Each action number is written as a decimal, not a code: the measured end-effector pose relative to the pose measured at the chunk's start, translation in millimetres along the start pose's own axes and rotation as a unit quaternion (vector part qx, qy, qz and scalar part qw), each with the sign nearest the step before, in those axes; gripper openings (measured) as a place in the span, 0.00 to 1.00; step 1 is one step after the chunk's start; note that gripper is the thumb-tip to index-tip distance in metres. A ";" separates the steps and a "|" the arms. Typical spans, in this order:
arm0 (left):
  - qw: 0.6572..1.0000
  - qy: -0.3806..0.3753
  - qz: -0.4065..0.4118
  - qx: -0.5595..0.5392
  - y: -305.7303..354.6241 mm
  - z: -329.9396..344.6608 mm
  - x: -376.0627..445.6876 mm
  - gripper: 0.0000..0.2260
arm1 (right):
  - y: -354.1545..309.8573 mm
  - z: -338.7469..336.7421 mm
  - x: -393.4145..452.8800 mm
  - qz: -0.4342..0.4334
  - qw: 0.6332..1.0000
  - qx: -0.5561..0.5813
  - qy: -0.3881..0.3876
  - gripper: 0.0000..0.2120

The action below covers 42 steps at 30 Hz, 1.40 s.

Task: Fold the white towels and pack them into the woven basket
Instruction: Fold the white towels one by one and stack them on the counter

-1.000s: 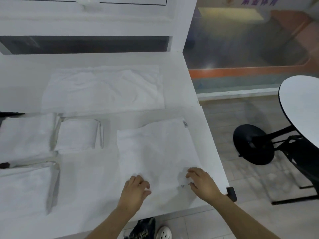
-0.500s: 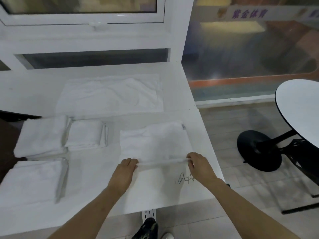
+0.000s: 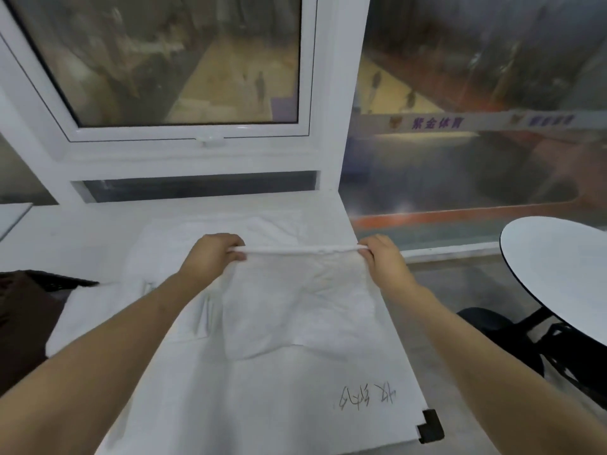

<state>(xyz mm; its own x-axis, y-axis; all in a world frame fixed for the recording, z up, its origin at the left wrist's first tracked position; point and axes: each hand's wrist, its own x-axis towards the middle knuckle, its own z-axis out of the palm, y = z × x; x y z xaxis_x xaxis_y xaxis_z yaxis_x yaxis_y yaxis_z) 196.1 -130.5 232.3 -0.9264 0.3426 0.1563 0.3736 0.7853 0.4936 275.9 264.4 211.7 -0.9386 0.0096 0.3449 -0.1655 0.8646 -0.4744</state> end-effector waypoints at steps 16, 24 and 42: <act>0.979 0.141 0.065 0.129 -16.9 -38.3 25.1 0.05 | -11.6 -20.1 61.7 -0.041 0.999 -0.018 0.028 0.07; 0.996 -0.039 -0.039 0.077 -42.4 75.7 -100.2 0.04 | 50.4 57.2 -80.2 0.009 0.990 0.003 -0.138 0.13; 0.983 -0.061 -0.146 -0.090 -57.4 163.6 -175.0 0.04 | 53.3 90.0 -144.3 0.126 0.959 0.014 -0.253 0.05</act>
<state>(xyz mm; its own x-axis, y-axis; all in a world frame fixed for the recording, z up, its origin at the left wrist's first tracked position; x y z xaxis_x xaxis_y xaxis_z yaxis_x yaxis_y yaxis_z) 344.3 -151.2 36.6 -0.9765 0.1832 -0.1137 0.0671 0.7592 0.6474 375.3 263.9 63.7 -0.9754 -0.0336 -0.2180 0.0856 0.8533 -0.5143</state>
